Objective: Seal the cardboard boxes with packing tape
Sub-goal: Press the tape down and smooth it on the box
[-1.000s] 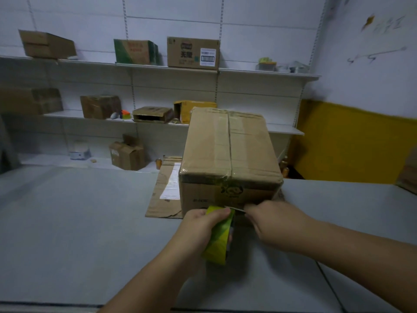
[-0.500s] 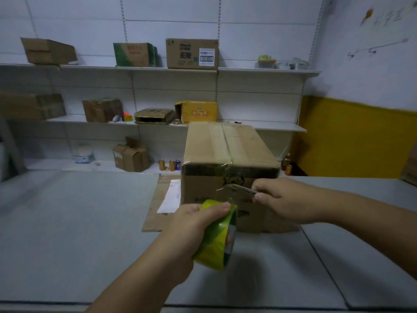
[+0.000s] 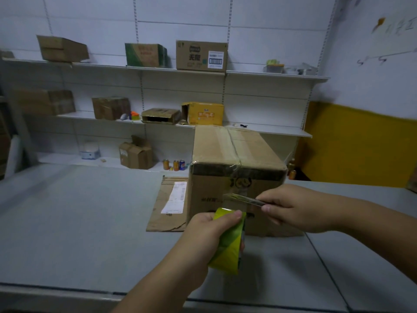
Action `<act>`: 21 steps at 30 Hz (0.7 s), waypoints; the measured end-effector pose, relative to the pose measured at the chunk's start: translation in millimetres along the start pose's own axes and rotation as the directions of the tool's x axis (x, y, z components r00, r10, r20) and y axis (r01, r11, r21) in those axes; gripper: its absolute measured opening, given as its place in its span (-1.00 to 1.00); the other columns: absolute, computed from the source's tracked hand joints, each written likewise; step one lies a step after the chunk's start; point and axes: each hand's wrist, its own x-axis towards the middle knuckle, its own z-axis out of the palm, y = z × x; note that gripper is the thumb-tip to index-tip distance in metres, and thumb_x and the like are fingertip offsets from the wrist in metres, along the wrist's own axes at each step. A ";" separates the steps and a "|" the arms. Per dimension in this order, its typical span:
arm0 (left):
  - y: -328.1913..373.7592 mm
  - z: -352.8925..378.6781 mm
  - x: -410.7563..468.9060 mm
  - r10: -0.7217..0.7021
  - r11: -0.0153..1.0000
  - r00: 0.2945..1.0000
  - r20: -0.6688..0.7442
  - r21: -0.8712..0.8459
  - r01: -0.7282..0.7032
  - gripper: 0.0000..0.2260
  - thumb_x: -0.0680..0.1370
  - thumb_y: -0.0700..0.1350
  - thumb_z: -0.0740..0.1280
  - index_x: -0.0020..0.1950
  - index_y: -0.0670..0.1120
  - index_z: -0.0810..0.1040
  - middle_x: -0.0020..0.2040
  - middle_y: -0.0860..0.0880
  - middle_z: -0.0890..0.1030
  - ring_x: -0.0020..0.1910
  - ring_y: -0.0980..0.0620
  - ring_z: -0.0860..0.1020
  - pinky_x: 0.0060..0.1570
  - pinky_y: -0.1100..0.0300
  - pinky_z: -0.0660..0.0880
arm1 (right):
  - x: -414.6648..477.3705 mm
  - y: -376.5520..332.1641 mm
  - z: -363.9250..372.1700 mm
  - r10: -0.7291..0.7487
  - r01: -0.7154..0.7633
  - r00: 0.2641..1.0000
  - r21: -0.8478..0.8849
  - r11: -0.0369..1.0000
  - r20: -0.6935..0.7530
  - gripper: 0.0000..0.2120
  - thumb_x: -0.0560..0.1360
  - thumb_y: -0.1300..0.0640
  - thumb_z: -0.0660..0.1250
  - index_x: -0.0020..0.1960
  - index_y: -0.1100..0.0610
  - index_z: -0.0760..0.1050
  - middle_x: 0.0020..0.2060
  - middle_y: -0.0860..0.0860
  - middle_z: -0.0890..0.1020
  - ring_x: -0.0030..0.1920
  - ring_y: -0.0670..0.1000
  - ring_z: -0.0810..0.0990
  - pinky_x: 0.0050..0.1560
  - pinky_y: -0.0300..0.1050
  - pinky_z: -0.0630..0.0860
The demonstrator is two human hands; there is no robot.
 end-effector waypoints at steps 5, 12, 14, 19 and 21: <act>-0.1 -0.8 -1.6 -0.013 1.000 1.000 0.007 0.023 0.013 -0.82 0.48 -0.09 0.37 -0.23 -0.18 0.54 -0.49 -0.07 0.58 -0.54 0.07 0.55 -0.52 0.33 0.46 | -0.9 0.9 -0.8 0.003 -0.003 1.000 -0.050 0.999 0.018 -0.73 0.62 0.11 0.14 -0.25 -0.07 0.37 -0.37 -0.08 0.45 -0.34 -0.21 0.43 -0.29 -0.36 0.32; -0.3 1.7 -2.5 -0.001 1.000 1.000 -0.003 0.019 0.001 -0.82 0.49 -0.12 0.37 -0.25 -0.19 0.52 -0.50 -0.07 0.56 -0.55 0.08 0.54 -0.54 0.34 0.44 | 4.8 -2.3 6.2 0.000 -0.038 0.996 -0.458 0.888 -0.084 -0.81 0.64 0.00 0.05 -0.16 -0.09 0.28 -0.23 -0.10 0.48 -0.25 -0.10 0.43 -0.23 -0.23 0.33; -0.3 1.2 -1.2 0.008 1.000 1.000 -0.016 0.021 -0.007 -0.82 0.49 -0.13 0.37 -0.27 -0.19 0.53 -0.48 -0.10 0.56 -0.54 0.05 0.54 -0.53 0.33 0.46 | 7.9 -4.5 10.9 0.024 -0.076 0.994 -0.533 0.843 -0.104 -0.93 0.62 0.04 0.12 0.01 -0.03 0.37 -0.07 -0.04 0.55 -0.13 -0.03 0.49 -0.18 -0.20 0.35; 3.7 -2.8 -0.5 0.007 1.000 1.000 0.001 0.020 -0.007 -0.67 0.47 -0.14 0.36 -0.50 -0.16 0.60 -0.47 -0.13 0.58 -0.54 0.02 0.54 -0.50 0.30 0.48 | 8.8 -4.4 18.6 0.096 -0.123 0.992 -0.559 0.820 -0.077 -0.72 0.55 0.07 0.24 0.24 0.04 0.32 0.12 0.01 0.54 0.09 0.03 0.54 -0.10 -0.19 0.37; 4.3 -3.3 -0.2 0.009 0.999 1.000 0.016 0.031 -0.010 -0.65 0.47 -0.13 0.36 -0.53 -0.10 0.62 -0.49 -0.10 0.58 -0.55 0.04 0.55 -0.50 0.30 0.48 | 8.1 -1.9 20.8 0.101 -0.126 0.992 -0.535 0.836 -0.077 -0.74 0.56 0.11 0.22 0.23 0.04 0.32 0.09 0.01 0.53 0.05 0.03 0.53 -0.15 -0.22 0.34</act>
